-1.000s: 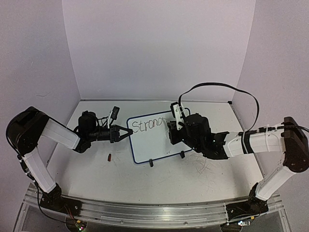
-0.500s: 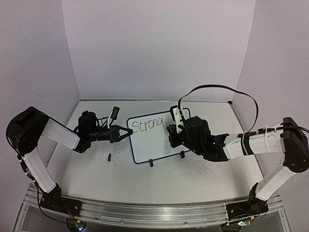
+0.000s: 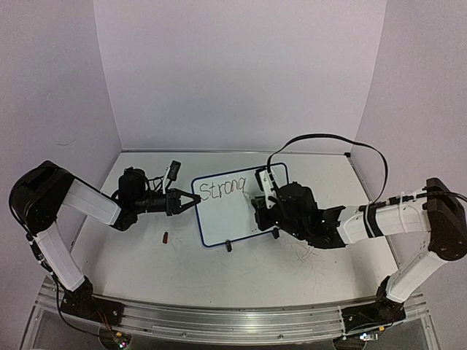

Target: Write a sentence on the whiteboard

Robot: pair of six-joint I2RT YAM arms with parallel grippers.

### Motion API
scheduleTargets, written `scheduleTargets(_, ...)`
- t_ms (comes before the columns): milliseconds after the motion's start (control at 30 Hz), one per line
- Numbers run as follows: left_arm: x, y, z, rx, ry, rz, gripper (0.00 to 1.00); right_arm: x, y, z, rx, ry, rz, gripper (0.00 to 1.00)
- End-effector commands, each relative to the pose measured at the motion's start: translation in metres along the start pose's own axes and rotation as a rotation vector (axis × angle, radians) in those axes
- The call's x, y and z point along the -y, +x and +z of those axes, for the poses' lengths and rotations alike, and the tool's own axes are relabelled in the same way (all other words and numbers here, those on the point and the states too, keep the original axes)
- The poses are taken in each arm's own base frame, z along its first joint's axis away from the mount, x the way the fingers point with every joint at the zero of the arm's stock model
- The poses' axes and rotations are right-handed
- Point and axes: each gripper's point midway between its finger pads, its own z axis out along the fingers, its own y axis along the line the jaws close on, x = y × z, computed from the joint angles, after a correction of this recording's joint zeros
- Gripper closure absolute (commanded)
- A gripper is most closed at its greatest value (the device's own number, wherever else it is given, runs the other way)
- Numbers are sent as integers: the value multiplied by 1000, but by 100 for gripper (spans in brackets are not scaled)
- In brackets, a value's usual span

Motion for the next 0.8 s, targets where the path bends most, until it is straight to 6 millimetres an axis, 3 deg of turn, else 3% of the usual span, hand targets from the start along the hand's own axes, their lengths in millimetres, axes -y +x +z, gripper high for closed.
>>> scheduleTargets(0,11,-6,-3,4,28,39,100,-3,12,-1,-44,-10,-4,100)
scheduleTargets(300,13,-8,-3,7,30,41,100,-13,9,5,-38,-33,-6,100)
scheduleTargets(567,11,-6,-3,4,25,35,100,-19,-18,10,22,-36,2,100)
scheduleTargets(633,9,-4,-4,2,18,34,100,-18,-28,1,50,-45,8,100)
scheduleTargets(767,7,0,-4,-4,12,29,100,-4,-57,-51,191,-81,7,100)
